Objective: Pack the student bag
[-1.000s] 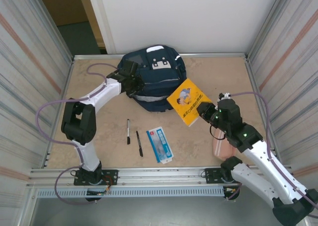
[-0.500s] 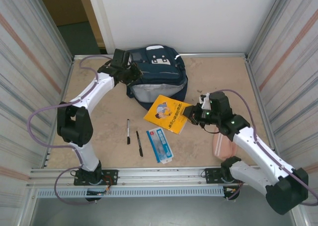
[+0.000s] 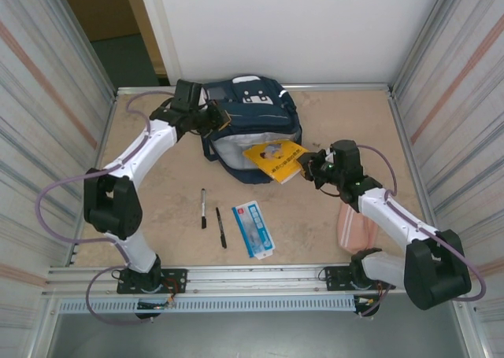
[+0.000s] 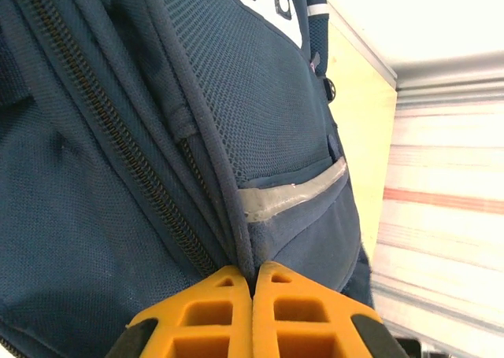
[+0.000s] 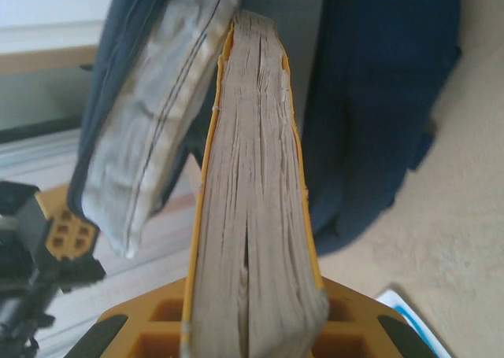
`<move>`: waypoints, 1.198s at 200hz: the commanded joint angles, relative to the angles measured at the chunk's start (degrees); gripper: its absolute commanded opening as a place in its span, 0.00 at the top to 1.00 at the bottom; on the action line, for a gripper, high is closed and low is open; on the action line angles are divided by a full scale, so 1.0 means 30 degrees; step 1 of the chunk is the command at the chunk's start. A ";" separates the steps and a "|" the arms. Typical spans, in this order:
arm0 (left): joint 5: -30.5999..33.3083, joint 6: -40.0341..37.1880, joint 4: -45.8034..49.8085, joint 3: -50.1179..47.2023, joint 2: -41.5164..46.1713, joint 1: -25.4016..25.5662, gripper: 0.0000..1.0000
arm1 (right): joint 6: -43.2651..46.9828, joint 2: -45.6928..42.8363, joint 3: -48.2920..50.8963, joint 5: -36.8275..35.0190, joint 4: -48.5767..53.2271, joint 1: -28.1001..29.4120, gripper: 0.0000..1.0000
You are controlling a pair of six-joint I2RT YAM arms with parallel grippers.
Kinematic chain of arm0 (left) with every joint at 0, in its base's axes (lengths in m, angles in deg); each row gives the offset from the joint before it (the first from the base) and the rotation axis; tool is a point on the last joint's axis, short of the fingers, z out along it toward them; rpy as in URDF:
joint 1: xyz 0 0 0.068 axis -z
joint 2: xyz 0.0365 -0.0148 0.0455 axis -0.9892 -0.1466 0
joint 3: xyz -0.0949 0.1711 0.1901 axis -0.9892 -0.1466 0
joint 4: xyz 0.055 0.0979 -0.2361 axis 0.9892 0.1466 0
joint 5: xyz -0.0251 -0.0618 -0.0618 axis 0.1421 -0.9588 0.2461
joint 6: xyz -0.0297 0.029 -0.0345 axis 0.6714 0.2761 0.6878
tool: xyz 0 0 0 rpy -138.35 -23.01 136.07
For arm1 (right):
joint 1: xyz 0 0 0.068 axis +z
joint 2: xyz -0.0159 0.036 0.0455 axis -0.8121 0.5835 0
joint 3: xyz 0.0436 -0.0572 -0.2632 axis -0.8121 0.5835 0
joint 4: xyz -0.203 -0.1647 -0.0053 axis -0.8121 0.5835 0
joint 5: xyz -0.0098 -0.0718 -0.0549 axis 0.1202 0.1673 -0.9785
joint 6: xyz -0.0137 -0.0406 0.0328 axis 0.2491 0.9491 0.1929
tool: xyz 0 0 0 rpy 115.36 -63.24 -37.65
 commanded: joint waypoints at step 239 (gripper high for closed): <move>0.1575 -2.3729 -0.4774 -0.1050 -0.3318 0.3591 0.46 | 0.3306 0.1362 -0.0618 0.0643 -0.8662 0.1736 1.00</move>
